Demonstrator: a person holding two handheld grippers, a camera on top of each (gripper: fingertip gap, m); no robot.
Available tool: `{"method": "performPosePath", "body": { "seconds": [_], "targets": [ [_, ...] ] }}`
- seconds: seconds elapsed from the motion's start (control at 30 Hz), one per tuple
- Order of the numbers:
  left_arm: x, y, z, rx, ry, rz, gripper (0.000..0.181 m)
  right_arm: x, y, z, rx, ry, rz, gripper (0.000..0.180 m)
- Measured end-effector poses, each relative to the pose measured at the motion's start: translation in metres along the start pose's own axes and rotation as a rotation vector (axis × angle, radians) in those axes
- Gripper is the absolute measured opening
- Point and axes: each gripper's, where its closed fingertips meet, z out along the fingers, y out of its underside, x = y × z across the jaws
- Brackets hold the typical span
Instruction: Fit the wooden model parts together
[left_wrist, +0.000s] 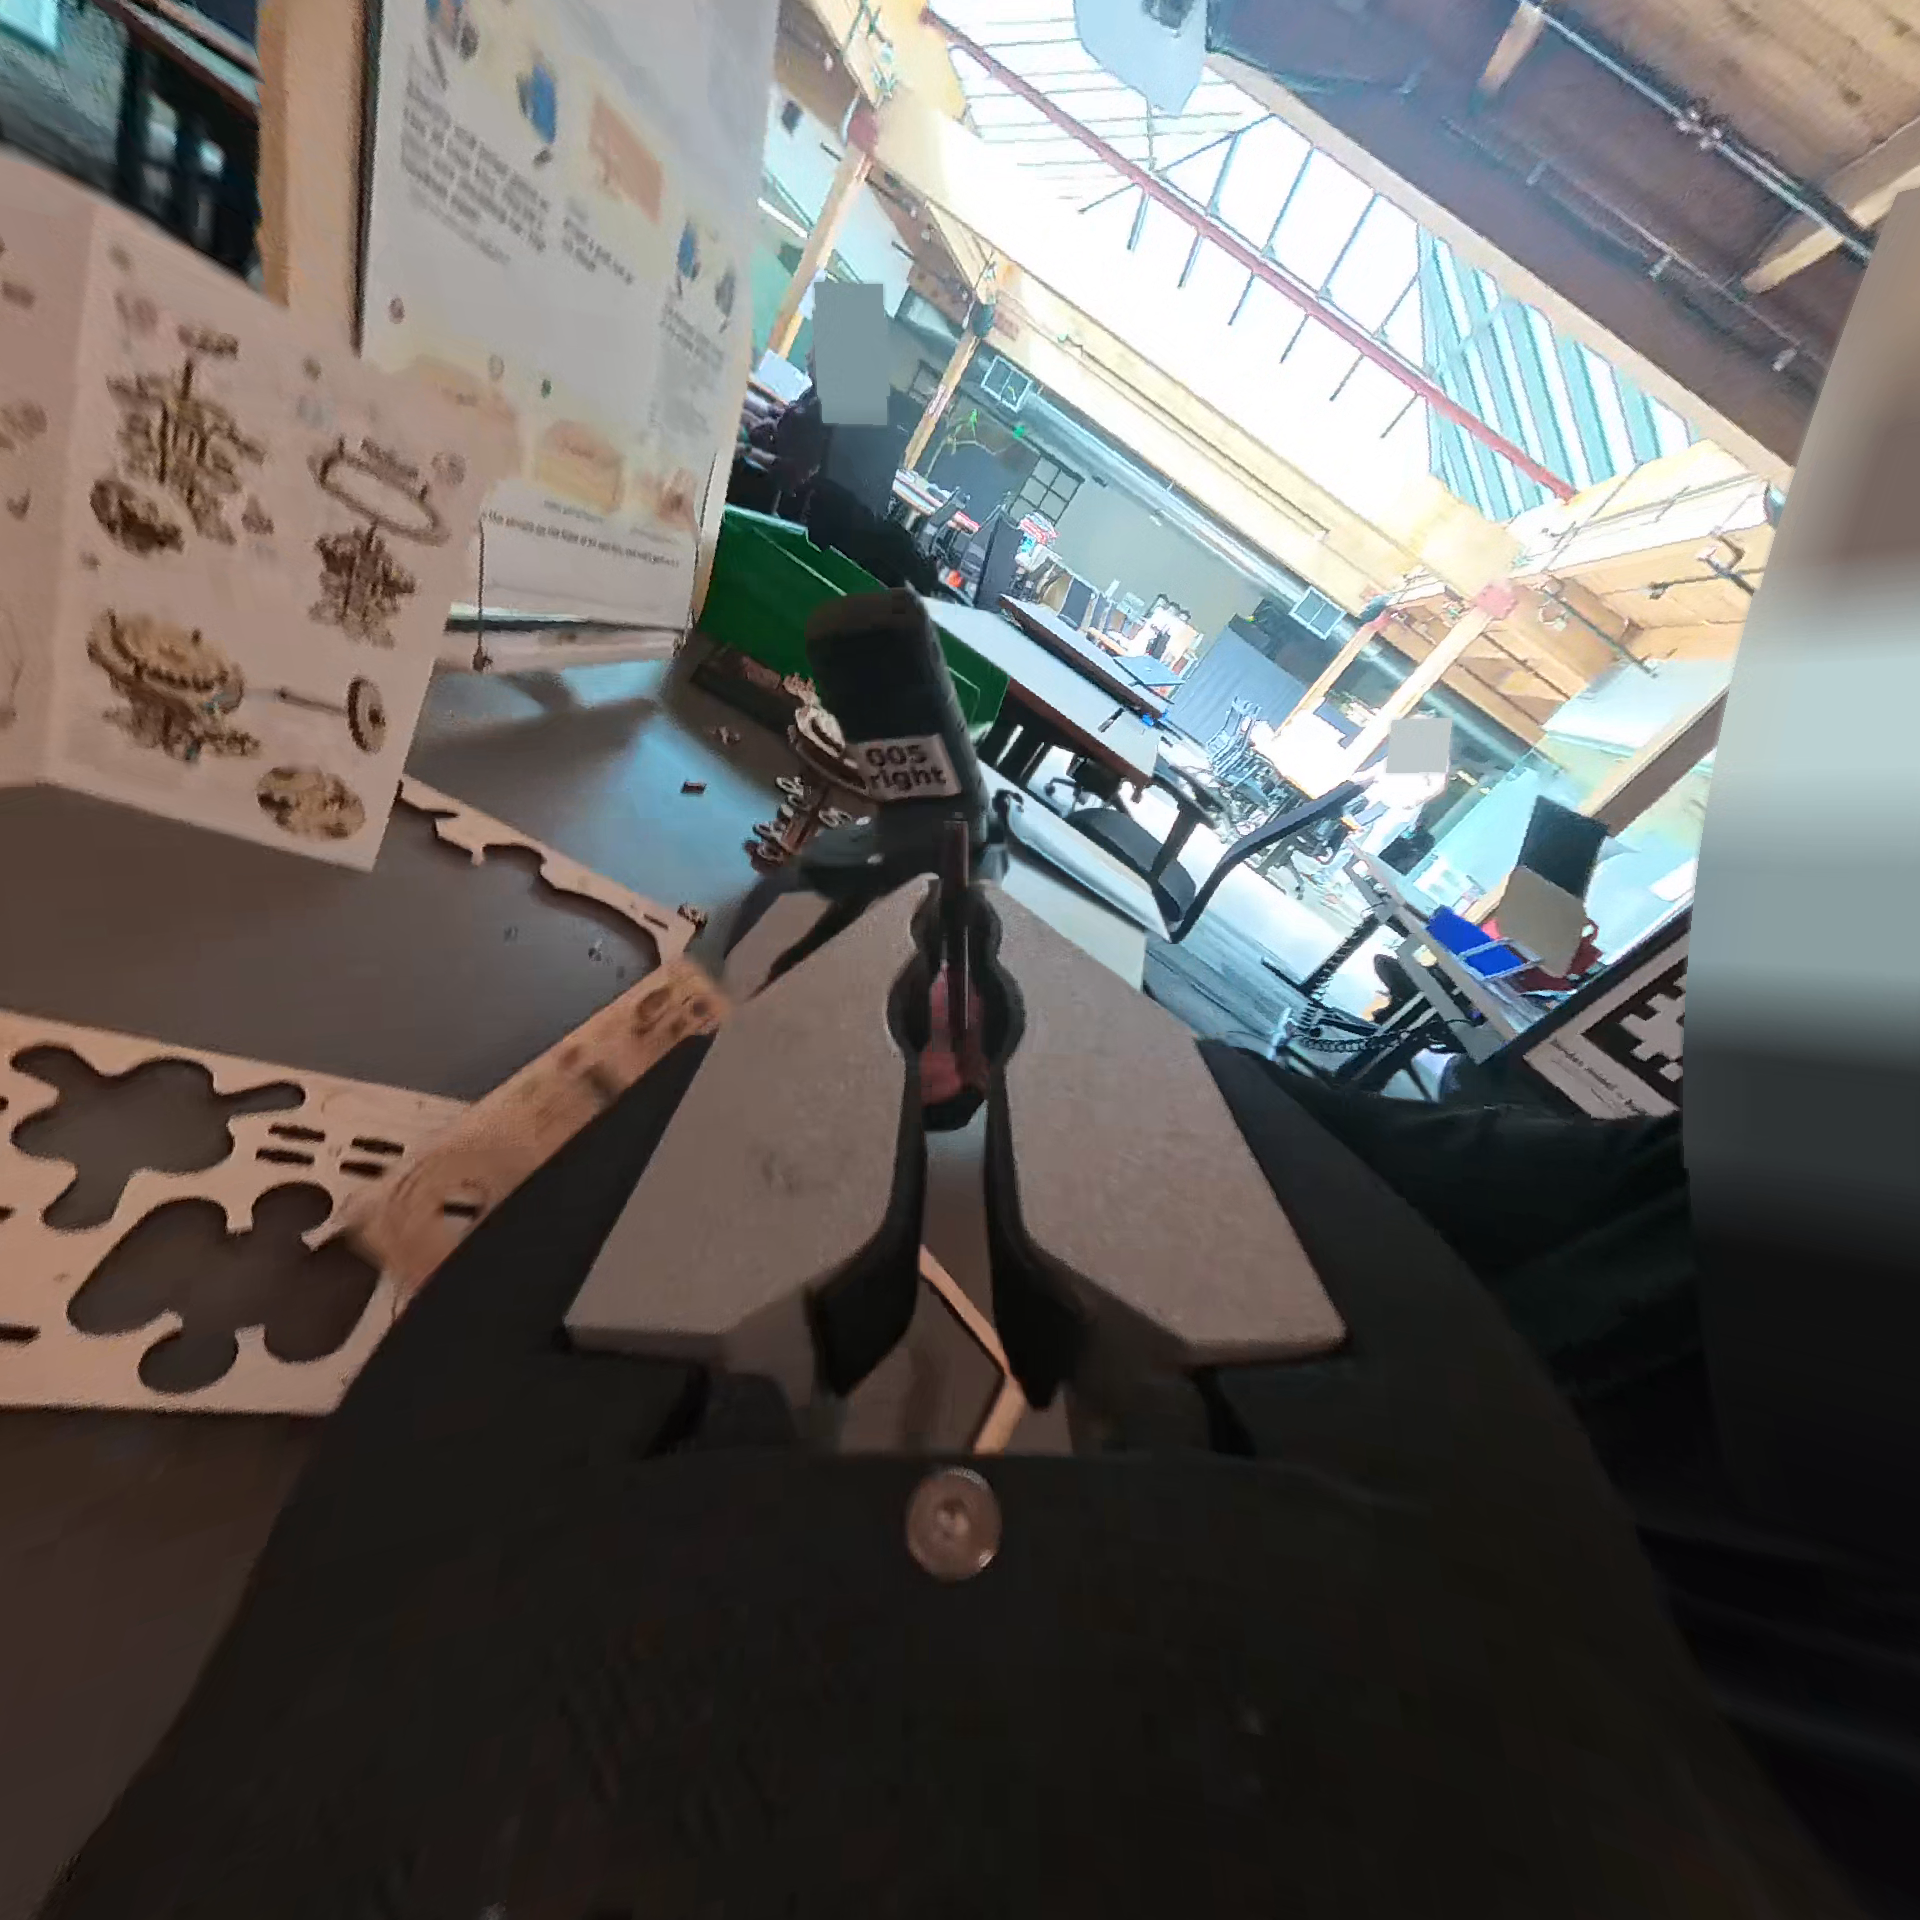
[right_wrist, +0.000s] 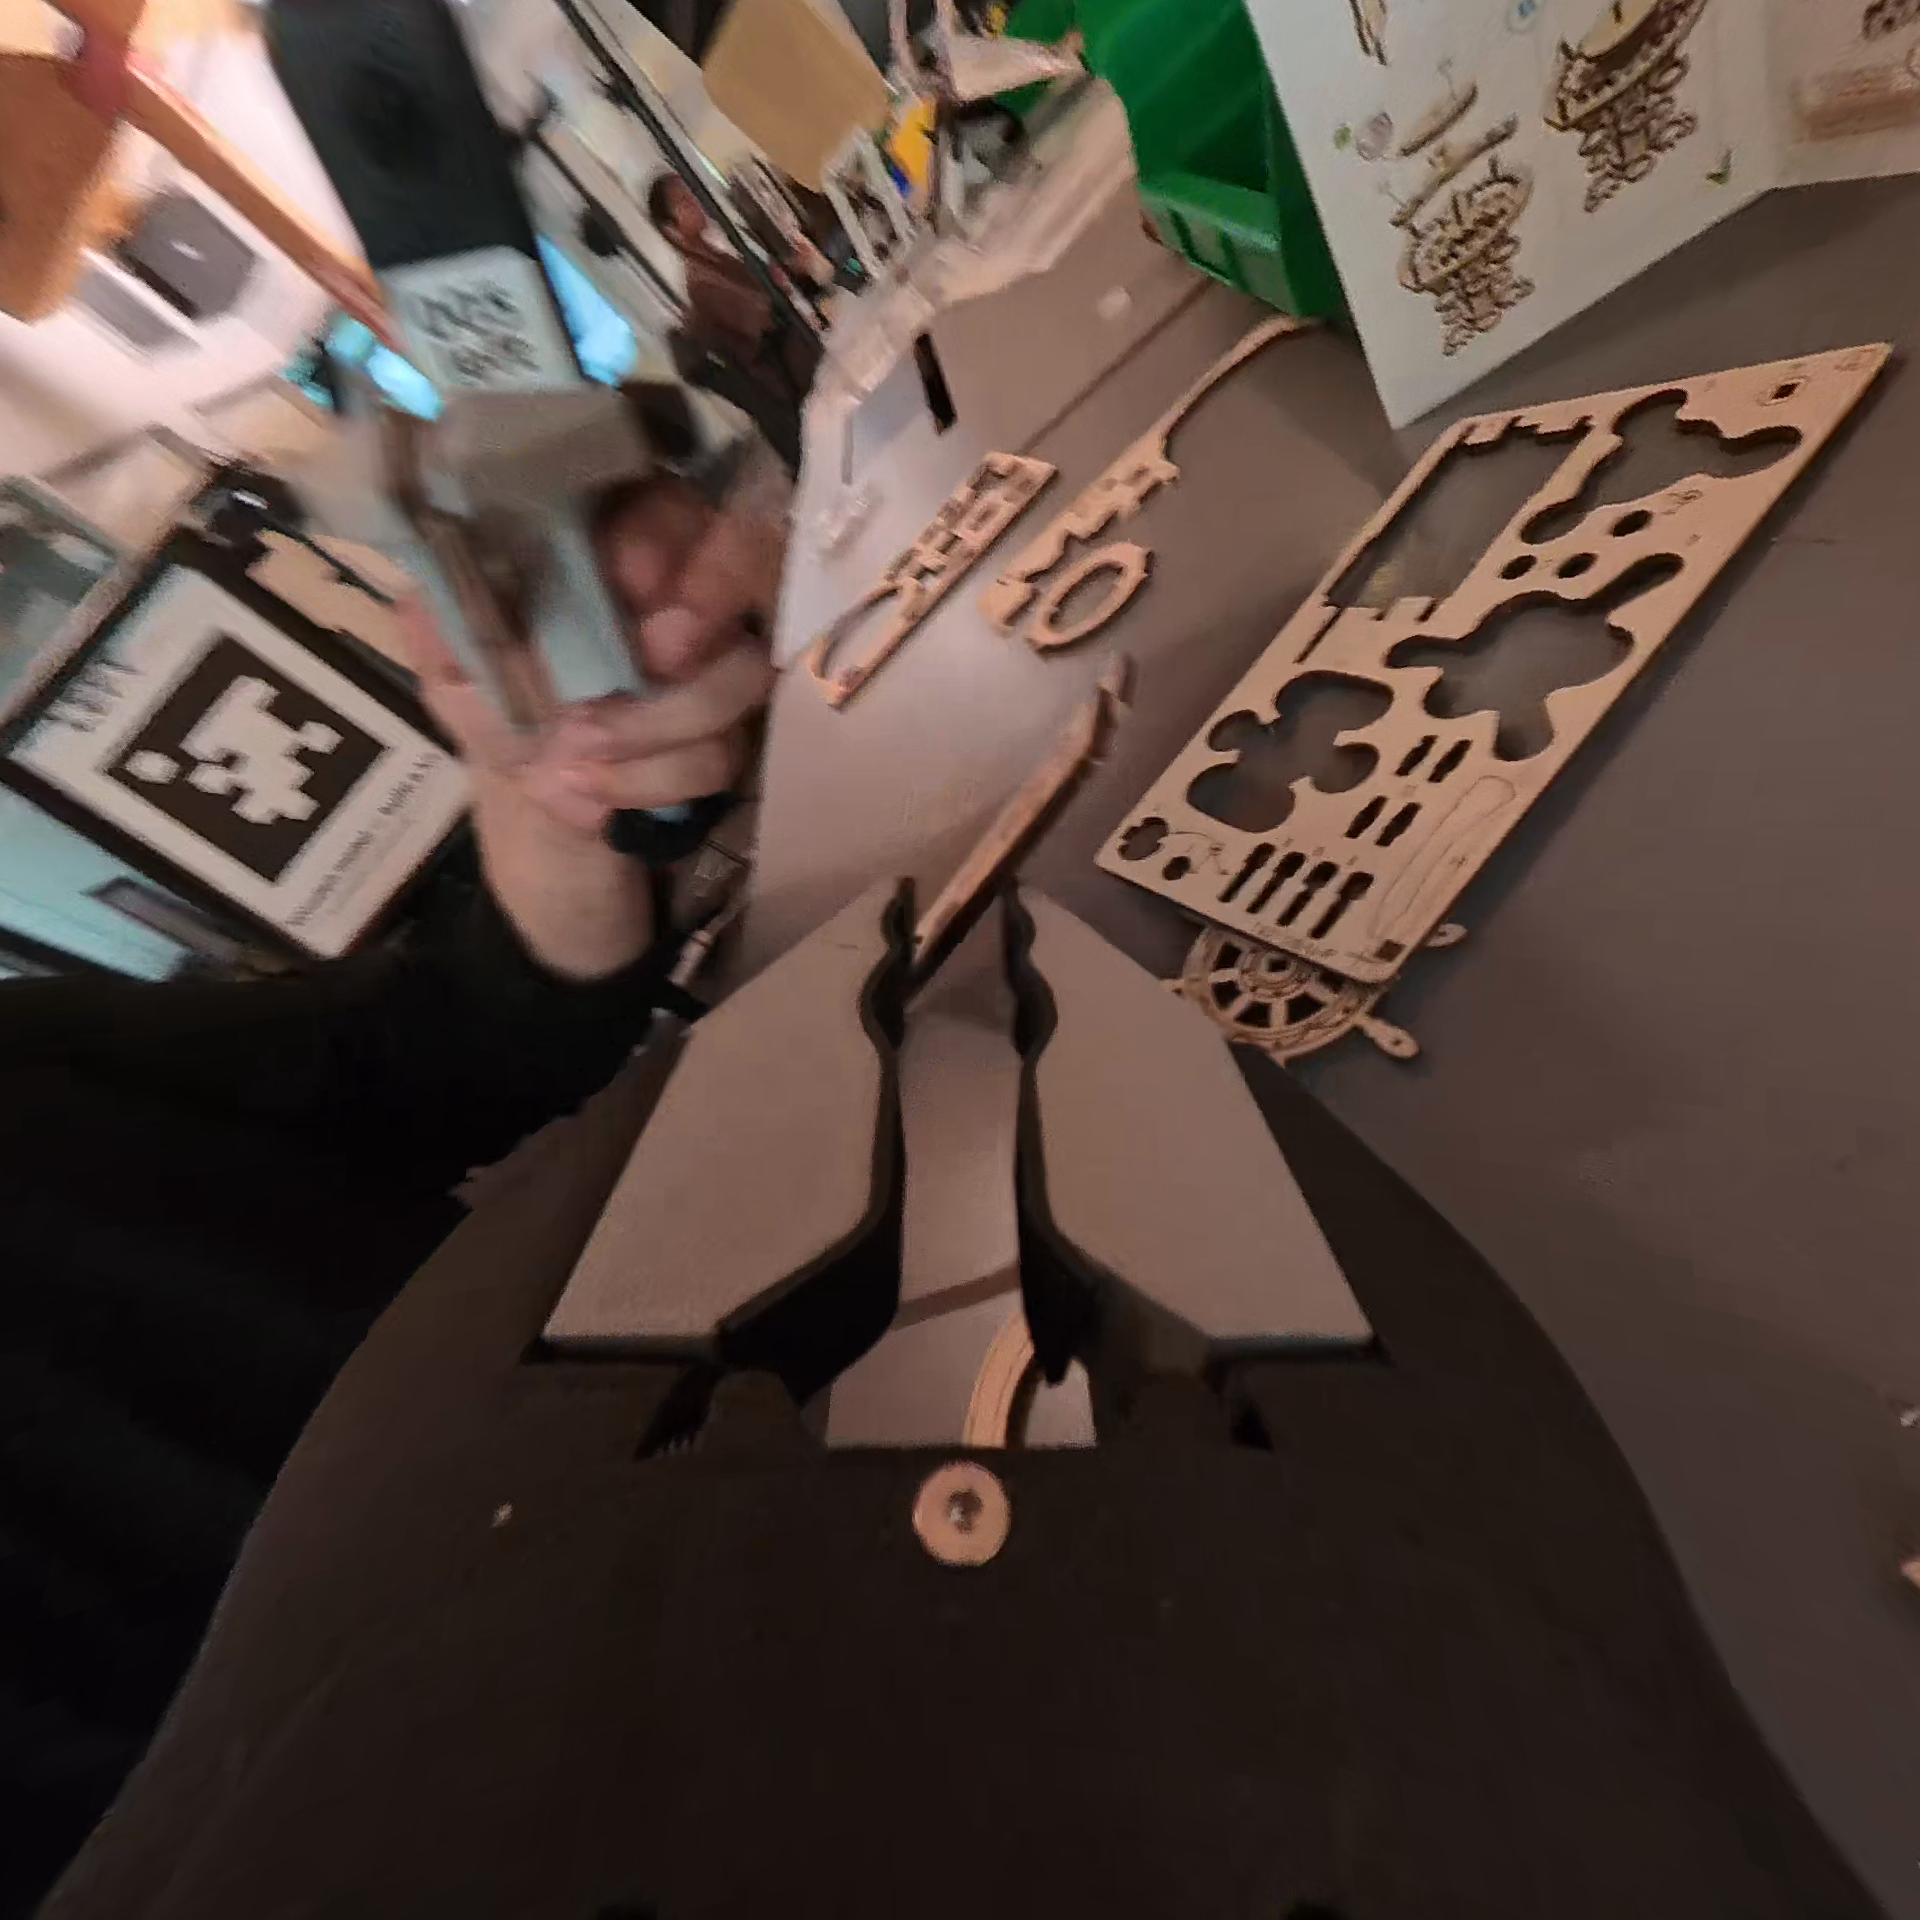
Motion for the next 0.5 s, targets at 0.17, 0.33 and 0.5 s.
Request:
{"method": "performPosePath", "body": {
  "seconds": [0.17, 0.33, 0.5],
  "targets": [
    [-0.002, -0.021, 0.013, 0.073, -0.099, 0.125, 0.001, 0.014, -0.003, -0.007, -0.038, 0.212, -0.1, 0.044],
    [0.001, 0.006, 0.053, 0.027, -0.033, 0.078, 0.0, -0.003, 0.008, -0.083, 0.063, 0.293, -0.227, 0.042],
    [0.012, 0.034, 0.115, -0.003, 0.158, -0.058, 0.0, -0.028, 0.021, -0.134, 0.168, 0.275, -0.258, 0.044]
  ]
}}
